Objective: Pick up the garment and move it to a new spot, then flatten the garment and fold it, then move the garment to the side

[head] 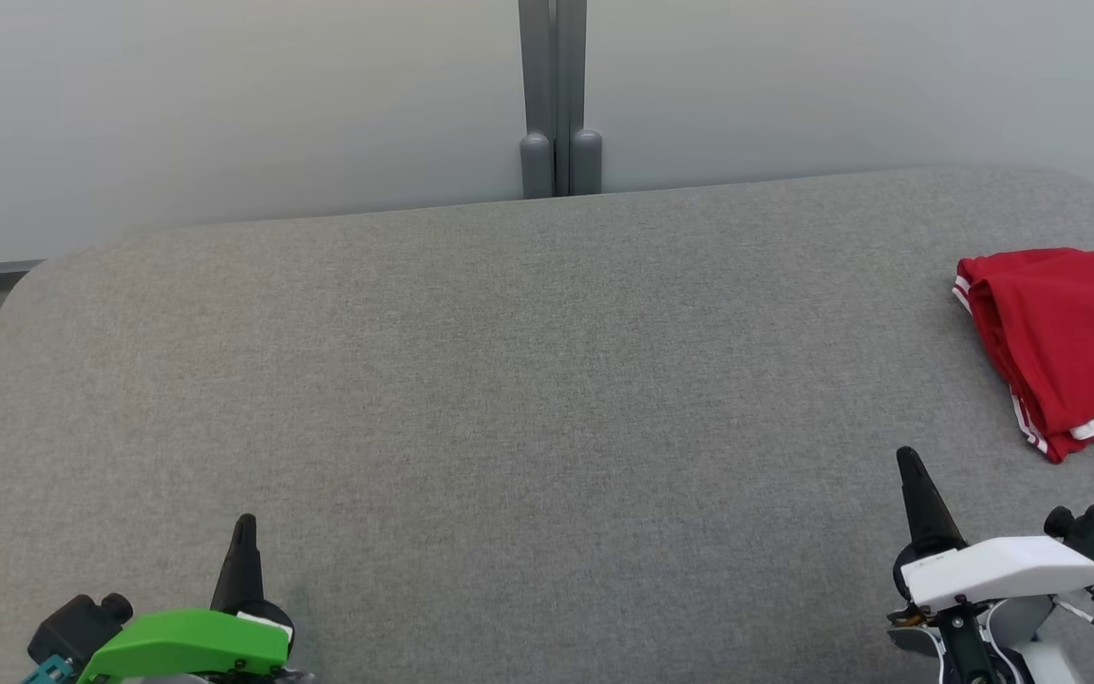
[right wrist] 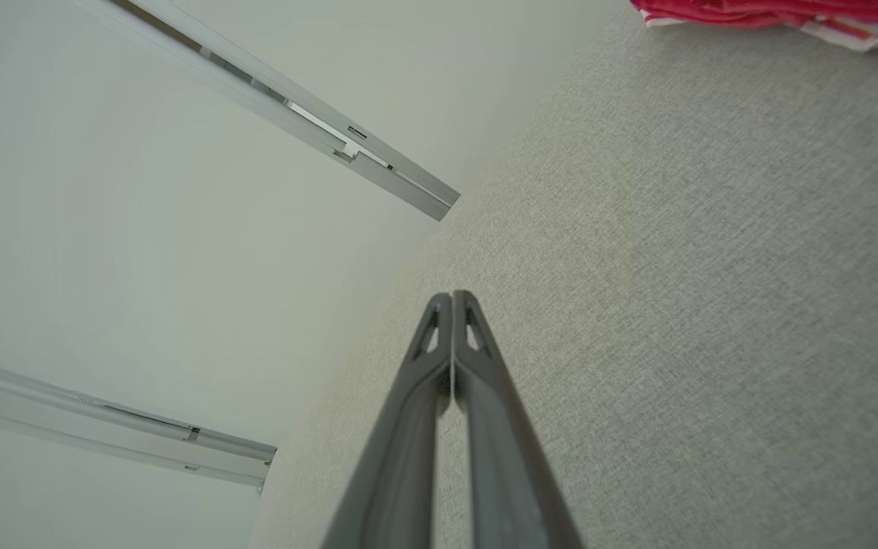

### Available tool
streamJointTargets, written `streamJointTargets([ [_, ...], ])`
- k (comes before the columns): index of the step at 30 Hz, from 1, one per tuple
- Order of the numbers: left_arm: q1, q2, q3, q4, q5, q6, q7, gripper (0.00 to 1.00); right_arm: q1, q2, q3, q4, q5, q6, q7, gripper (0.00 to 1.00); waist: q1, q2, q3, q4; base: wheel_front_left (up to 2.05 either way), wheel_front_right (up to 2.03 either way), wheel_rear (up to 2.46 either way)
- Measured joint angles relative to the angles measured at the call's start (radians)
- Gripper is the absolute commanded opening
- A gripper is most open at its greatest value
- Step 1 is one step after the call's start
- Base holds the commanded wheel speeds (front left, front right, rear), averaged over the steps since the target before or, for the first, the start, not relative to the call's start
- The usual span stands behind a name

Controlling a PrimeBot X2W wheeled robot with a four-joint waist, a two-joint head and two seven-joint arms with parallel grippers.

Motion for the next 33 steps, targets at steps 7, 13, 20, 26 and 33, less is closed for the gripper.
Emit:
streamJointTargets([
  [7, -0.015, 0.0, 0.016, -0.007, -0.071, -0.01, 0.021, 0.0, -0.004, -0.001, -0.01, -0.003, 0.076, 0.0, 0.02, 0.0, 0.0001, 0.0, 0.002, -0.001, 0.0, 0.0, 0.0],
  [13, -0.021, 0.0, 0.029, -0.01, -0.126, -0.017, 0.037, 0.0, -0.01, -0.001, -0.018, -0.004, 0.137, 0.0, 0.038, 0.0, 0.0, 0.0, 0.003, -0.002, 0.0, 0.0, 0.0],
  [20, -0.032, 0.0, 0.044, -0.015, -0.187, -0.026, 0.056, 0.0, -0.02, -0.001, -0.027, -0.007, 0.206, 0.0, 0.055, 0.0, 0.0, 0.0, 0.005, -0.004, 0.0, 0.0, 0.0],
  [26, -0.039, 0.0, 0.054, -0.019, -0.235, -0.033, 0.072, 0.0, -0.022, -0.001, -0.034, -0.008, 0.26, 0.0, 0.072, 0.0, 0.0, 0.0, 0.007, -0.005, 0.0, 0.0, 0.0],
  [33, -0.045, 0.0, 0.068, -0.023, -0.29, -0.039, 0.088, 0.0, -0.027, -0.001, -0.042, -0.01, 0.321, -0.001, 0.088, 0.0, 0.0, 0.0, 0.008, -0.006, 0.0, 0.0, 0.0],
])
